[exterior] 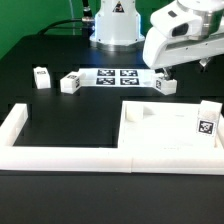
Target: Assemble square table
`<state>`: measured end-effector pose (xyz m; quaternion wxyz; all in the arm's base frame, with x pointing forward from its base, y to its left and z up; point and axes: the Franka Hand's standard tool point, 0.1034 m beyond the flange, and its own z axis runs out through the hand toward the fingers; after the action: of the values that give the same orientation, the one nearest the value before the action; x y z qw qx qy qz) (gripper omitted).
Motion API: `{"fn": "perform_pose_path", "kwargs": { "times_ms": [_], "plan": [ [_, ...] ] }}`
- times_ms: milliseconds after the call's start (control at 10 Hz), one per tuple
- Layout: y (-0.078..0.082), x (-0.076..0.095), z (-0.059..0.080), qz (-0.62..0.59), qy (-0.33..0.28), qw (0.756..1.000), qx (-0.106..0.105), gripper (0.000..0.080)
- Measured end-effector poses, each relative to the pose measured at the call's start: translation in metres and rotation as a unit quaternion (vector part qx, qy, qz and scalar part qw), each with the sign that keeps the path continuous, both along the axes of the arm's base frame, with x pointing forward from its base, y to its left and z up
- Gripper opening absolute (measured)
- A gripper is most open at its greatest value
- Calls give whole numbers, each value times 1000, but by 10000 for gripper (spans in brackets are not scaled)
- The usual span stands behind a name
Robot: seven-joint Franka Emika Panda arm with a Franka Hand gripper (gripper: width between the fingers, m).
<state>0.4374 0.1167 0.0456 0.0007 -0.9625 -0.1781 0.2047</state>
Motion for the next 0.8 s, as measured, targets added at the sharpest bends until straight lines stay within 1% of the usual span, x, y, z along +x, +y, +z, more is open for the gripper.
{"fn": "perform_pose_path", "kwargs": {
  "times_ms": [100,200,300,400,500,600,700,800],
  "plan": [
    [-6,-3,-7,8,58,998,-37,649],
    [-11,-3,-11,10,110,991,-72,649],
    [-12,-1,-17,16,142,986,-90,649],
    [-12,-2,-18,16,167,981,-98,649],
    [-13,-6,-17,16,203,973,-109,649],
    [-13,-5,-20,16,218,969,-115,649],
    [-14,-6,-25,17,217,969,-114,649],
    [-16,-13,-33,17,205,972,-110,649]
  ]
}}
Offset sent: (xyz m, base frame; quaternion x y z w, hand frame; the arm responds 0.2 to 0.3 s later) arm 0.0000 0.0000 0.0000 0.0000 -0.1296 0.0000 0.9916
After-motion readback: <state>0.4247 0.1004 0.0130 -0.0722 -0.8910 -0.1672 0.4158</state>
